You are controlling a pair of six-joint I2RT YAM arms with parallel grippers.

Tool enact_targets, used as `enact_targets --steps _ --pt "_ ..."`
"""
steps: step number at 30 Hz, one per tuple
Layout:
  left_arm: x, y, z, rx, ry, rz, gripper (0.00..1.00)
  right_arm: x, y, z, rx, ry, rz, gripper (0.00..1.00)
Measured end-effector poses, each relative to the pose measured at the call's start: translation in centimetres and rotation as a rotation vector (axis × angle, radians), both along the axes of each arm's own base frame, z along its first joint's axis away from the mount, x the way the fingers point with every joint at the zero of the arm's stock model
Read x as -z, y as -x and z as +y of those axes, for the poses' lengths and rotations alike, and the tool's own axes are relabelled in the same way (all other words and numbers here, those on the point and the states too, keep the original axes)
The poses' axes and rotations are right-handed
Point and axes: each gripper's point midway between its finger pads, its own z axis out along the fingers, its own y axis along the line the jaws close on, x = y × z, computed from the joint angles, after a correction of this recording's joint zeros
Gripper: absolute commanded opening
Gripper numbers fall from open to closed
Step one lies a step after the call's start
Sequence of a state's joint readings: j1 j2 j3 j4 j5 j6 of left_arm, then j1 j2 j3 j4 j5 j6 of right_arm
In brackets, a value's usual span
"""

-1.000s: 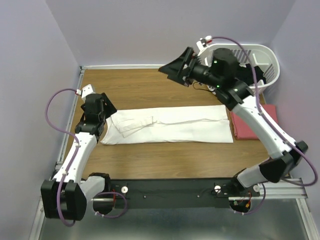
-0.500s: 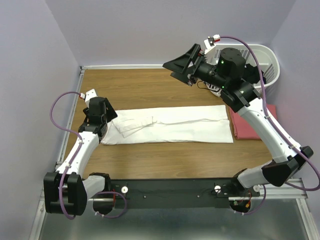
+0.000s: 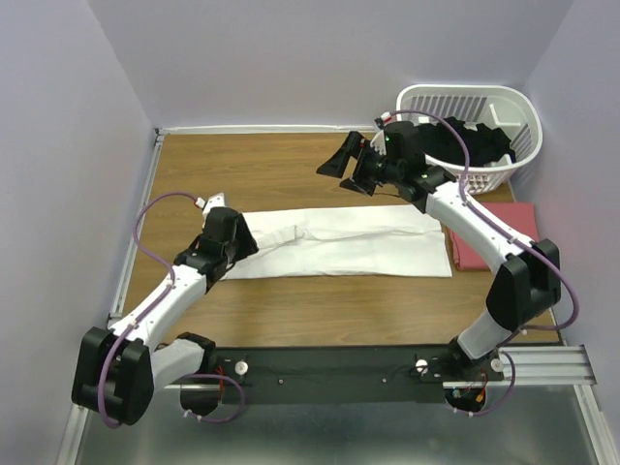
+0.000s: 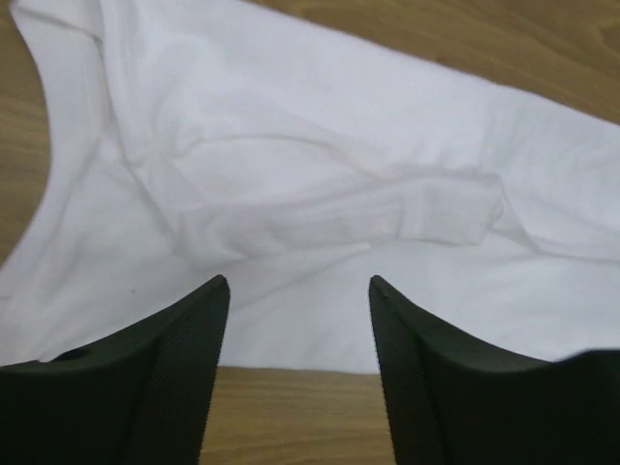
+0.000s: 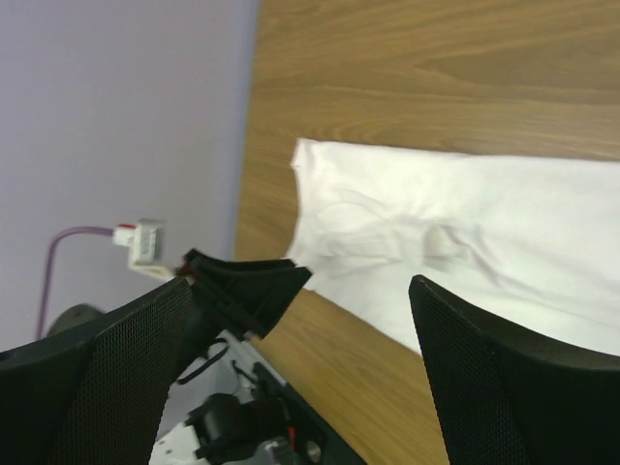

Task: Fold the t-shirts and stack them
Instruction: Fold the tshirt

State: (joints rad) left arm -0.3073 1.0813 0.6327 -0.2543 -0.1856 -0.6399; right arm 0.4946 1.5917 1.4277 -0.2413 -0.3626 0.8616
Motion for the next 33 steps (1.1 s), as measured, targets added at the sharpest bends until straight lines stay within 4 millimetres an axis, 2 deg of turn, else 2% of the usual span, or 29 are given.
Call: enact_targets --steps 3,5,8,9,13,16,20,28,33 --pt "2.0 1.7 -1.2 0.026 0.025 0.065 0.56 4.6 -0.9 -1.0 0.012 0.092 0.044 0.97" --pt "3.0 2.4 -1.7 0.033 0.032 0.1 0.56 6.4 -1.4 -2.0 0.023 0.14 0.05 0.94" --pt "4.4 2.7 -2.2 0.017 0.043 0.151 0.53 8.9 -2.2 -4.4 0.053 0.209 0.052 0.89" --pt "4.8 2.7 -2.2 0.009 0.046 0.163 0.52 10.2 -2.5 -5.8 0.074 0.239 0.062 0.88" --pt "6.3 2.6 -2.4 -0.019 0.058 0.203 0.51 14.7 -2.2 -9.6 0.115 0.335 0.117 0.87" --pt "7.2 2.4 -2.5 -0.027 0.055 0.226 0.5 18.1 -0.7 -11.3 0.109 0.396 0.18 0.87" --pt "7.7 1.7 -2.6 -0.04 0.044 0.237 0.49 20.0 0.9 -11.7 0.08 0.431 0.22 0.87" --pt "6.5 -0.4 -2.7 -0.06 0.034 0.191 0.49 21.1 1.8 -12.0 0.056 0.457 0.232 0.87" --pt "6.9 -0.6 -2.8 -0.062 0.028 0.201 0.48 21.4 2.1 -12.1 0.049 0.461 0.235 0.87"
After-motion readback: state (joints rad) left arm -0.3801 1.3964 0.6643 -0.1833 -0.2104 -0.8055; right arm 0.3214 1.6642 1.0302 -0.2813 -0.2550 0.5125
